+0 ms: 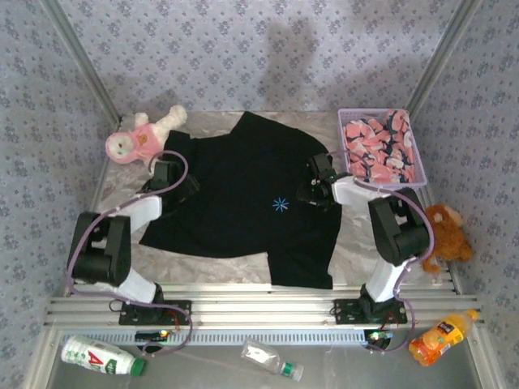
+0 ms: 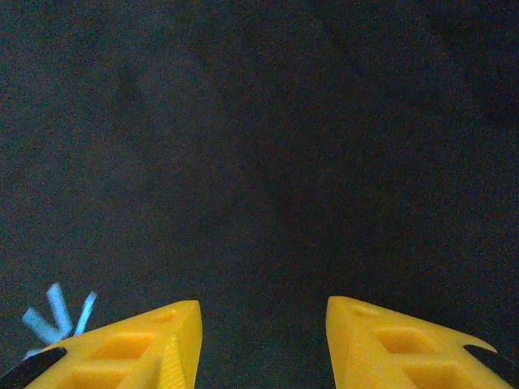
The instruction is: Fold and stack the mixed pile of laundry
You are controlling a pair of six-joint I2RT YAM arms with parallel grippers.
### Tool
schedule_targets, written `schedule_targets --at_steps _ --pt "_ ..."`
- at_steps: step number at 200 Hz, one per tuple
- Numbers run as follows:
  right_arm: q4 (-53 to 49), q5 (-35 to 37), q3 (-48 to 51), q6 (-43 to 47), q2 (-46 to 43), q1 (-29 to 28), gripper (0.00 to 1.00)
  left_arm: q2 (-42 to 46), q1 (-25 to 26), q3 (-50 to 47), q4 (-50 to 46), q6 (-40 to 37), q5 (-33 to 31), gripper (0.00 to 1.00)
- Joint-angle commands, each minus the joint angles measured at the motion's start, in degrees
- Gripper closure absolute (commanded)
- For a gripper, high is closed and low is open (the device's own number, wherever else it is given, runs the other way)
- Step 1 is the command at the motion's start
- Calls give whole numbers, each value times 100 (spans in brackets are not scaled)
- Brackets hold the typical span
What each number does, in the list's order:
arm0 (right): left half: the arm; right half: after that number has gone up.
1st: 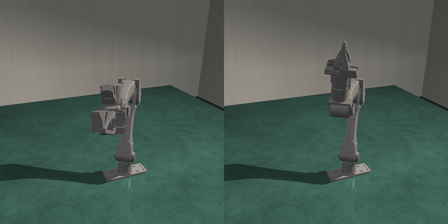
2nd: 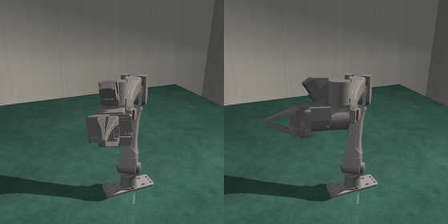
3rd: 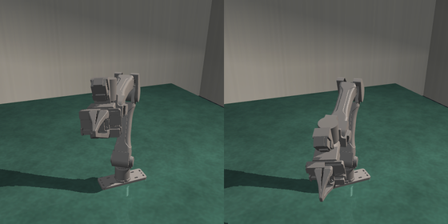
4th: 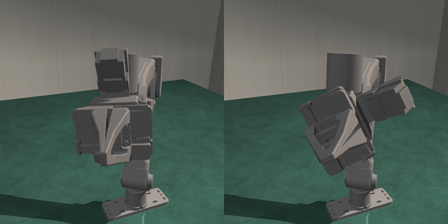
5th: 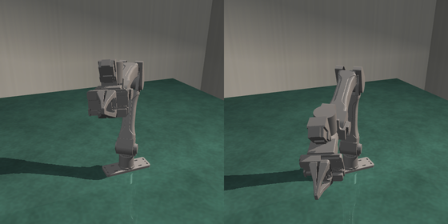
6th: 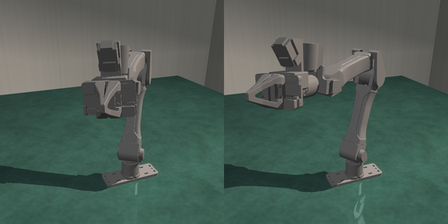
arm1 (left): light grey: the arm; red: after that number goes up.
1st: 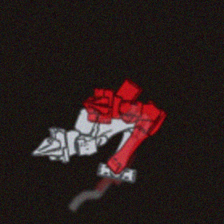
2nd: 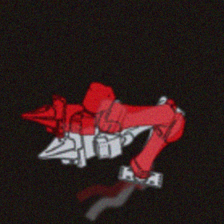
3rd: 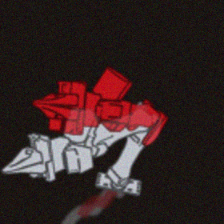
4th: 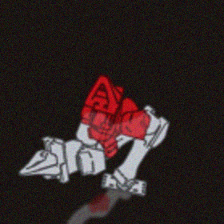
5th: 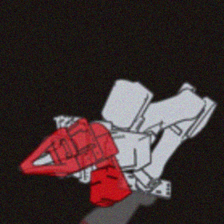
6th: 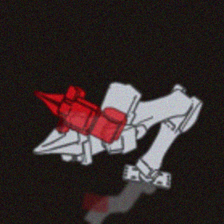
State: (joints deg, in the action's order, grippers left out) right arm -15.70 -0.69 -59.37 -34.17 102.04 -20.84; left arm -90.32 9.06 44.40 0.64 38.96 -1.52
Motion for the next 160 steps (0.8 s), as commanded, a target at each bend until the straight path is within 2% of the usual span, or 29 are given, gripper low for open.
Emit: schedule_targets --at_steps 1,43,88,123,142,160 --pt "-16 63 -336 -350 326 315 54 -394 -71 430 239 -131 -177 30" --pt "-126 184 -1114 -271 905 666 53 -1467 -269 1145 -4 -179 49 29" --pt "-271 -175 -2105 -236 1634 777 50 -2450 -290 2175 -164 -253 223 27" --pt "-123 -591 -2273 134 1452 724 47 -2764 -387 3093 -716 -469 205 22" --pt "-174 -624 -2131 353 1000 603 44 -2560 -436 3328 -1038 -638 218 17" --pt "-312 -484 -1892 546 474 509 42 -2143 -433 3379 -1378 -716 291 1"
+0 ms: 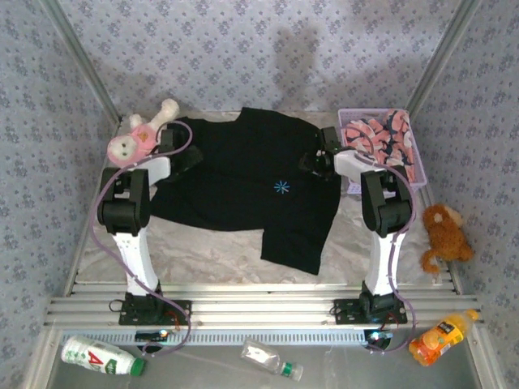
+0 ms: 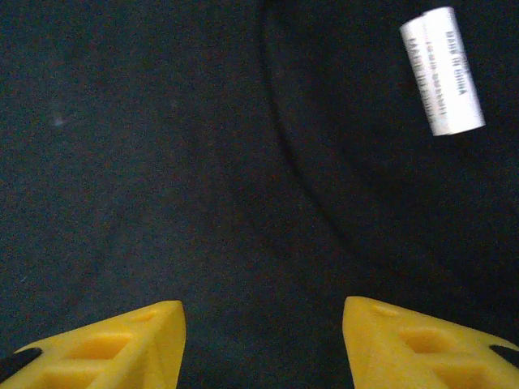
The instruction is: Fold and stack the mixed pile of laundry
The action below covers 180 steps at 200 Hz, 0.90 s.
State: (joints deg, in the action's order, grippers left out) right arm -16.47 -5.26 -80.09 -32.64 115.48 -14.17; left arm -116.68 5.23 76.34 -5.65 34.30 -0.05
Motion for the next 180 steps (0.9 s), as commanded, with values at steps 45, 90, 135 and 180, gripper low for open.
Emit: schedule_targets --at_steps 45,90,135,180 --pt "-841 246 1341 555 -2133 -449 37 1974 51 -740 -893 -262 175 0" --pt "-1768 803 2780 105 -3316 -1207 28 3157 -35 -2124 -982 -173 -160 0" --pt "-2473 938 3979 -1050 -4336 -2084 19 3885 -337 -3030 -788 96 -289 0" --pt "-1622 582 4766 -1957 -4635 -2839 25 4033 -735 -3438 -472 327 -243 0"
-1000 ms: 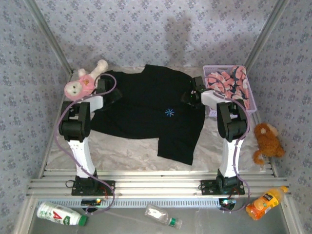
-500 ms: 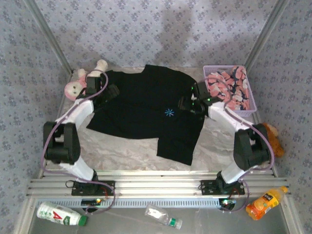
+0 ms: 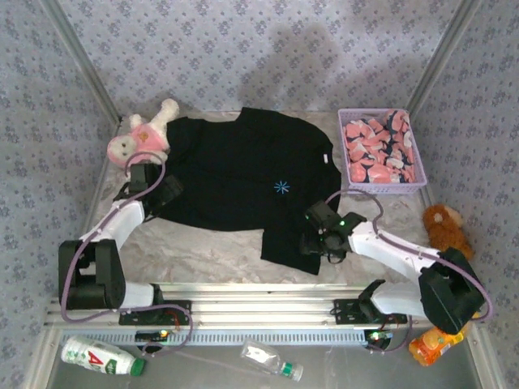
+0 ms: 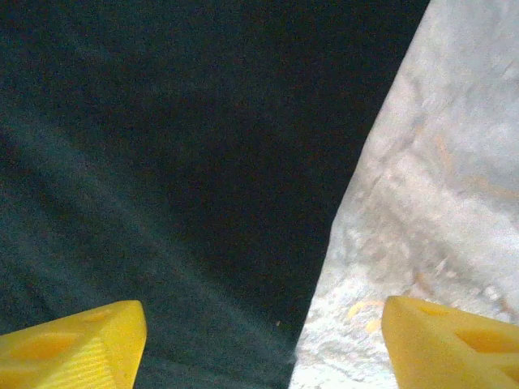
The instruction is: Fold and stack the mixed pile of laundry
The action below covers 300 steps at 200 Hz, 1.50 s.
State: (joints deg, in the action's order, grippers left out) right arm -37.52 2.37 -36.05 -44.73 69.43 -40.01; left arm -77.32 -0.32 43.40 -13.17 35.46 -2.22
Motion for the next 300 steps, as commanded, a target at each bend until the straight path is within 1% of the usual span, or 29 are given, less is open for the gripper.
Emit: schedule_targets --at_steps 1,20,36,44,62,69,74,88,104,120,142,163,181,205,215,229,245,264,267,281,300 --pt "513 -192 371 -766 -23 -272 26 96 -197 -150 289 213 -21 0" --pt "1044 -297 533 -964 180 -498 31 88 -453 -320 520 388 180 0" --pt "1119 -311 505 -993 387 -518 42 85 -607 -416 661 425 231 1" --pt "1094 -301 478 -990 445 -519 50 78 -646 -445 709 422 230 2" --pt "961 -401 451 -998 471 -510 76 77 -688 -495 777 431 239 7" --pt "893 -424 434 -1007 438 -480 85 85 -689 -516 811 434 236 9" --pt "856 -407 421 -977 411 -435 90 86 -685 -532 824 439 223 11" --pt "740 -326 344 -792 312 -238 100 69 -687 -593 860 444 166 15" --pt "634 -286 238 -486 240 137 100 50 -683 -646 878 476 158 20" --pt "610 -372 131 -138 228 533 100 72 -679 -712 886 513 282 23" --pt "482 -337 -19 238 270 867 100 170 -604 -895 885 500 400 28" --pt "412 -331 -50 395 331 985 100 122 -437 -1030 906 345 261 32" --pt "533 -402 -7 395 348 1004 100 -104 -428 -970 910 287 90 33" --pt "771 -378 55 344 368 1004 100 -434 -433 -832 1210 328 -50 35" --pt "826 -395 74 304 380 995 100 -618 -427 -749 1323 362 -61 41" --pt "885 -397 88 281 418 998 100 -923 -409 -585 1317 391 41 56" --pt "899 -364 30 272 447 995 100 -1167 -306 -490 1200 350 61 66" --pt "851 -297 -41 281 443 995 100 -1133 -173 -595 1034 353 -66 96" --pt "839 -291 -61 281 447 1001 100 -1091 -154 -638 1001 367 -82 99" --pt "793 -290 -103 282 455 1004 100 -770 -66 -765 745 419 -201 100" --pt "727 -301 -180 314 513 1000 100 -133 168 -806 65 438 -475 100"
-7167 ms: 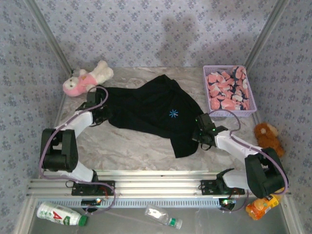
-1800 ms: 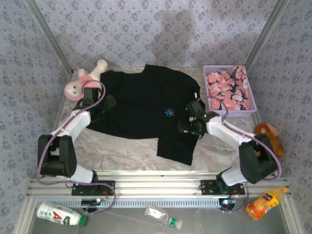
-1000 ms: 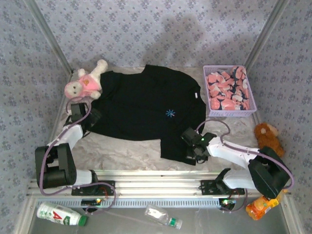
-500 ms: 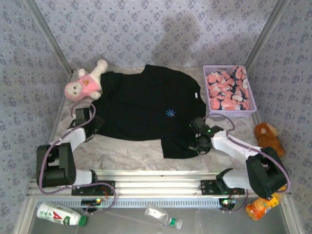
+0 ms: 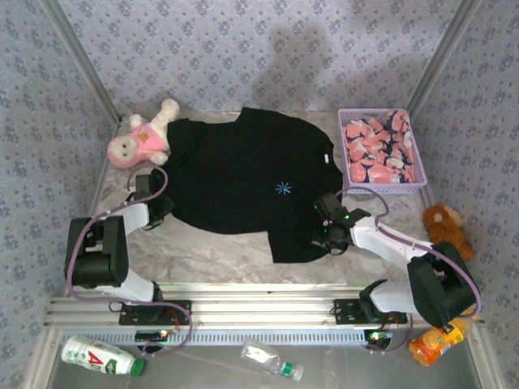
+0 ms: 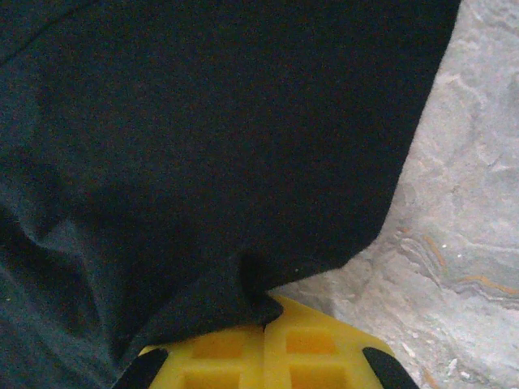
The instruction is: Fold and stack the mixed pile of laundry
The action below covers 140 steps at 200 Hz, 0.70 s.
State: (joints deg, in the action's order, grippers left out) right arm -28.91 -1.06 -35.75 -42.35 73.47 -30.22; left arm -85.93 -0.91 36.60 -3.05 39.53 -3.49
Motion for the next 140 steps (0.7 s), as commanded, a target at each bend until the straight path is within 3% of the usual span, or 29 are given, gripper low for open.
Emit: schedule_targets --at_steps 1,46,59,85,113,126,140 --pt "-138 48 -217 81 111 23 100 763 242 -127 -1002 35 -365 100" --pt "-122 114 -259 130 256 35 100 2324 821 -348 -2575 423 -721 100" --pt "-129 126 -256 139 289 39 100 2758 852 -524 -2699 721 -748 90" --pt "-164 203 -285 166 300 42 100 3328 847 -702 -2316 862 -1052 92" --pt "-87 165 -316 182 317 61 100 2728 805 -588 -1124 528 -1139 83" --pt "-24 180 -307 182 332 65 100 2176 713 -373 -738 328 -1015 86" --pt "107 229 -268 181 337 53 100 1596 650 -205 -327 143 -898 98"
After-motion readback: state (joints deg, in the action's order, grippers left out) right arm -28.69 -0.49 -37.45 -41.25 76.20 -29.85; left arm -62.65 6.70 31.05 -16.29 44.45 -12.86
